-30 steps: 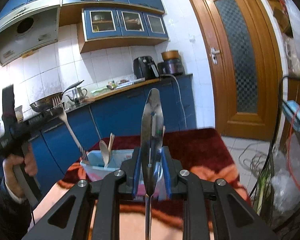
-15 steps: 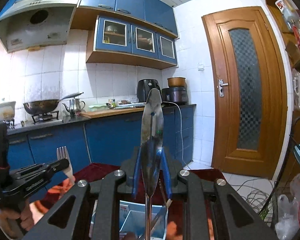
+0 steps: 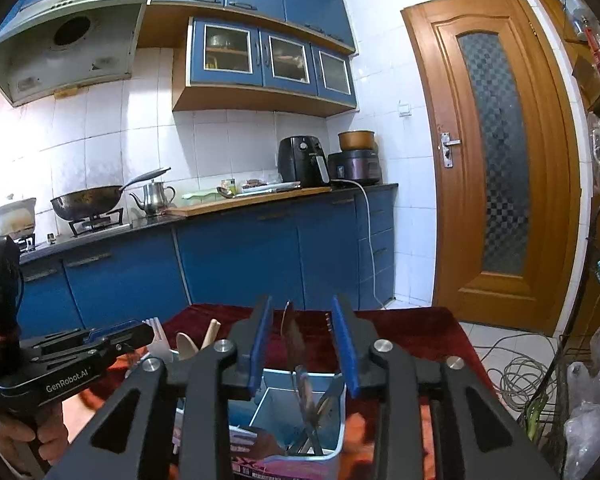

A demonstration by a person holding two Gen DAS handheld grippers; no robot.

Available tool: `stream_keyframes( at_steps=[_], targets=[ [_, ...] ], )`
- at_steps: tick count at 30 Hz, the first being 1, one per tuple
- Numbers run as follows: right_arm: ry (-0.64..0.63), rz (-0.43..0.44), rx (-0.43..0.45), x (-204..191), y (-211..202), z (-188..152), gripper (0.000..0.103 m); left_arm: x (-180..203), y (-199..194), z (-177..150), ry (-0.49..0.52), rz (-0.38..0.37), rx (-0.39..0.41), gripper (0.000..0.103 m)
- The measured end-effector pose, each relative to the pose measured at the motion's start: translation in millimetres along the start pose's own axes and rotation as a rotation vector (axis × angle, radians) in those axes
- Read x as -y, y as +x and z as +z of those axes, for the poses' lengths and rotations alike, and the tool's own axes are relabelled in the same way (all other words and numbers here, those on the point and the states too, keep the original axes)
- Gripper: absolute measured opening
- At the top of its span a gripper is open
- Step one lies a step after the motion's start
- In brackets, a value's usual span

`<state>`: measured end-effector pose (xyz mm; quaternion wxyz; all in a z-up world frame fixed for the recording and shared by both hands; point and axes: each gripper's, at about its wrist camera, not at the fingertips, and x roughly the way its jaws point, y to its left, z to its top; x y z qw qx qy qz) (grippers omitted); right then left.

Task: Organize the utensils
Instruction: 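Open both tools and withdraw them from the caddy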

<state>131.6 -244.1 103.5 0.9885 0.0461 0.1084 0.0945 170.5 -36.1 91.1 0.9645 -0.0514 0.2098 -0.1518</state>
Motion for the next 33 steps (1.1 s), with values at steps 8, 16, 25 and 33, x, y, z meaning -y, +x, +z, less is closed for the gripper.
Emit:
stream_keyframes(
  at_steps=[8,16,25,33],
  targets=[
    [0.027,0.028,0.013,-6.2,-44.2,9.1,0.035,8.6,-45.7,4.1,0.019,0.000,0.034,0.026],
    [0.059,0.075,-0.001,-18.4,-96.8,2.3,0.041,14.8,-95.6,-1.9,0.013,0.004,0.049,0.026],
    [0.043,0.074,-0.015,-40.5,-140.0,-27.3,0.060,23.6,-146.6,-34.4,0.041,0.072,0.083,0.053],
    [0.013,0.031,-0.032,-53.2,-150.6,-64.5,0.077,24.1,-160.1,-76.8,0.054,0.150,0.111,0.070]
  ],
)
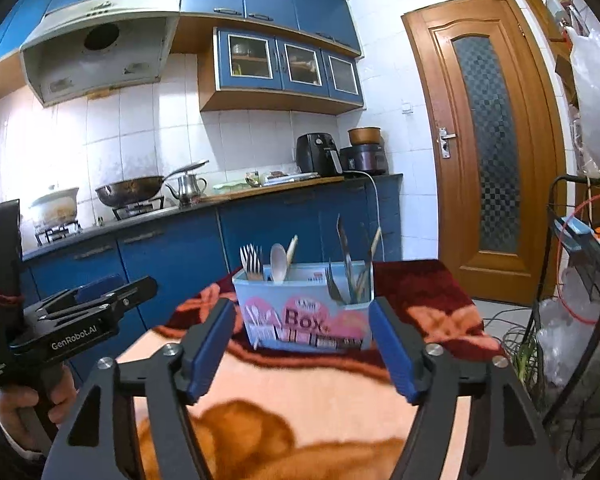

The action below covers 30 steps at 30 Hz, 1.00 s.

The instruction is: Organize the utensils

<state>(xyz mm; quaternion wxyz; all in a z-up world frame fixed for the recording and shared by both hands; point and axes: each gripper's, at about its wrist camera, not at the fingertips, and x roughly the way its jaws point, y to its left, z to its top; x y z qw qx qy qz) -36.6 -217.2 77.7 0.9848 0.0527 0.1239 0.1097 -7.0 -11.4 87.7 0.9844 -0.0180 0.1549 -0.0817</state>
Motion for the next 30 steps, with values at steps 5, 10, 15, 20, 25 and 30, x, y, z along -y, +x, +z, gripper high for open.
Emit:
stream_keyframes(
  at_steps=[5,10,15,20,25,30],
  targets=[
    [-0.039,-0.034,-0.013,-0.6,4.9,-28.8,0.083,3.3,6.9,-26.8,0.034,0.047,-0.002,0.070],
    [-0.013,-0.050,-0.033,9.2,18.4,-52.6,0.087,4.5,21.0,-50.3,0.012,0.054,-0.033,0.070],
    [-0.008,-0.101,-0.034,20.8,27.1,-66.9,0.087,6.5,32.3,-62.9,0.033,0.069,-0.060,0.070],
    [0.041,-0.084,-0.055,30.1,30.5,-71.6,0.087,0.2,32.0,-62.1,-0.007,0.064,-0.057,0.070],
    [0.019,-0.102,-0.049,24.9,28.3,-74.6,0.087,-2.6,29.4,-62.2,-0.025,0.082,-0.041,0.070],
    [0.003,-0.107,-0.047,21.6,28.6,-75.2,0.087,-1.4,30.1,-62.6,-0.021,0.087,-0.045,0.070]
  ],
)
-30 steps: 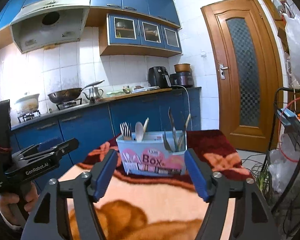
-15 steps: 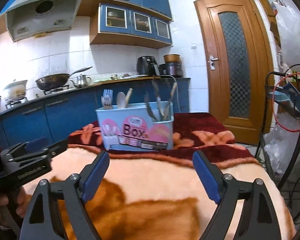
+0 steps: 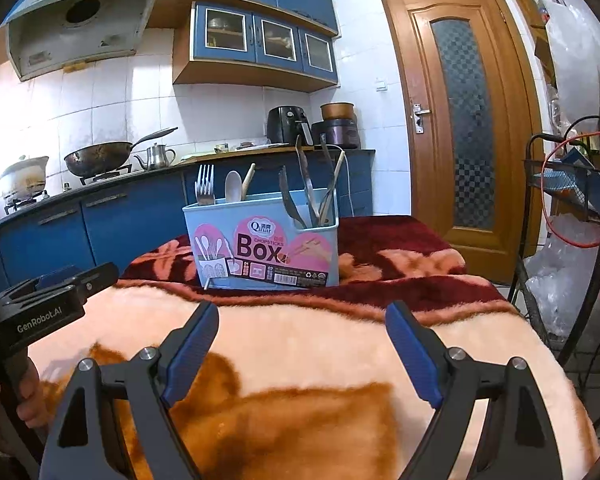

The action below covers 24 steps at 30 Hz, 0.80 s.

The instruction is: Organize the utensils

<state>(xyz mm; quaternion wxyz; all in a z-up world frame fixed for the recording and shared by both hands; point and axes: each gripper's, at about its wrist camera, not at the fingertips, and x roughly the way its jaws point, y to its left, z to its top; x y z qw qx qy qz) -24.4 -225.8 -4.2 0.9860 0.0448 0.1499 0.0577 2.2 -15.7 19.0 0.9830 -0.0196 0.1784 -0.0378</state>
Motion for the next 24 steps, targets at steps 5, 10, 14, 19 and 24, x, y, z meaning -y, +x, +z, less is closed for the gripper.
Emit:
stream_keyframes(
  at_steps=[5,10,14,19,24],
  targets=[
    [0.016,-0.002,0.001,0.3,-0.1,-0.7,0.087,0.0,0.9,0.7,0.001,0.006,-0.002,0.070],
    [0.014,-0.004,0.003,1.2,-0.4,-1.0,0.087,1.3,0.6,0.4,0.004,0.014,0.000,0.070],
    [0.016,-0.002,0.002,1.5,-0.5,-0.9,0.087,2.6,0.8,0.1,0.009,0.017,-0.002,0.070],
    [0.014,-0.005,0.002,1.7,-0.9,-0.6,0.087,2.0,0.5,-0.2,0.006,0.023,-0.002,0.070],
    [0.018,-0.005,0.002,2.0,-0.8,-0.5,0.087,1.4,1.0,-0.3,0.004,0.024,-0.004,0.070]
  ],
)
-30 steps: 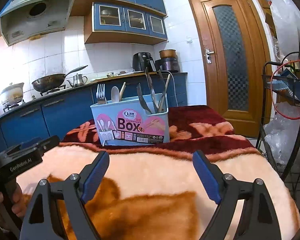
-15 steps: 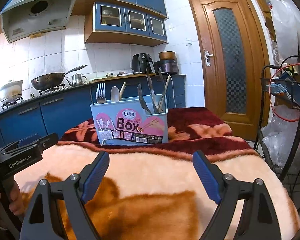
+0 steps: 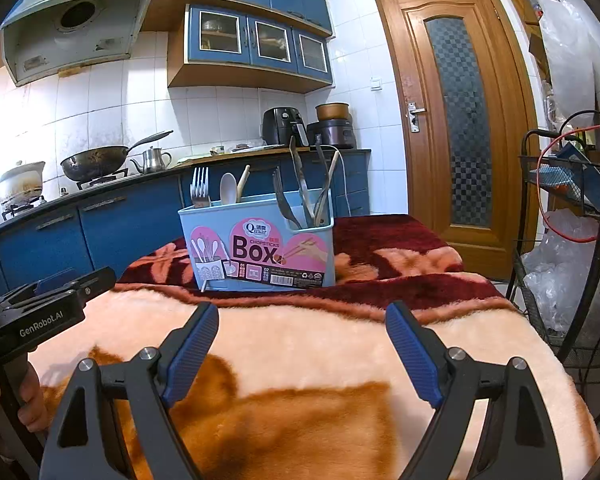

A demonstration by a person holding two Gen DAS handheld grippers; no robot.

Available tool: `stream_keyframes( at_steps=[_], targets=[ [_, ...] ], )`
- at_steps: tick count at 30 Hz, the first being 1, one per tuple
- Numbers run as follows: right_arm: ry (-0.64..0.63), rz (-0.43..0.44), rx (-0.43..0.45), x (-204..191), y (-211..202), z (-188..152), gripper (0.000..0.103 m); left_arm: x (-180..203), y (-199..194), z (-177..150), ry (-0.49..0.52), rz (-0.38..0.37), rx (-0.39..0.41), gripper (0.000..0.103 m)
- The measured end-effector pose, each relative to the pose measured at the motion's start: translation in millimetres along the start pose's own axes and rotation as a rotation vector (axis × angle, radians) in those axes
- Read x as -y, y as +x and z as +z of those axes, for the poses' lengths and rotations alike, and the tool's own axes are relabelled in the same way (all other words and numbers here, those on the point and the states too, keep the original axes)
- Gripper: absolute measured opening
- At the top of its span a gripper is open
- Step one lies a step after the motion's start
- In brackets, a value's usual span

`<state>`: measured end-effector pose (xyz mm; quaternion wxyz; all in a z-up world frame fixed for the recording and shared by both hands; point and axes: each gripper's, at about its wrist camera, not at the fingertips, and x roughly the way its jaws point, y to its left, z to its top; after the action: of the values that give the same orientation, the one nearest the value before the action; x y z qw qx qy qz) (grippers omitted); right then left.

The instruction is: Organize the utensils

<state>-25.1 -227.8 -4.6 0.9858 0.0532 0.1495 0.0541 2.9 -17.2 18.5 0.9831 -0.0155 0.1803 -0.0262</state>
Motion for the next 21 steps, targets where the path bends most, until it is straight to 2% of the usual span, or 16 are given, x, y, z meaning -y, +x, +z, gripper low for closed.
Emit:
stream_keyframes(
  at_steps=[21],
  targets=[
    [-0.001,0.000,0.000,0.4,-0.2,-0.1,0.087,0.5,-0.2,0.2,0.002,0.002,0.004,0.070]
  ],
)
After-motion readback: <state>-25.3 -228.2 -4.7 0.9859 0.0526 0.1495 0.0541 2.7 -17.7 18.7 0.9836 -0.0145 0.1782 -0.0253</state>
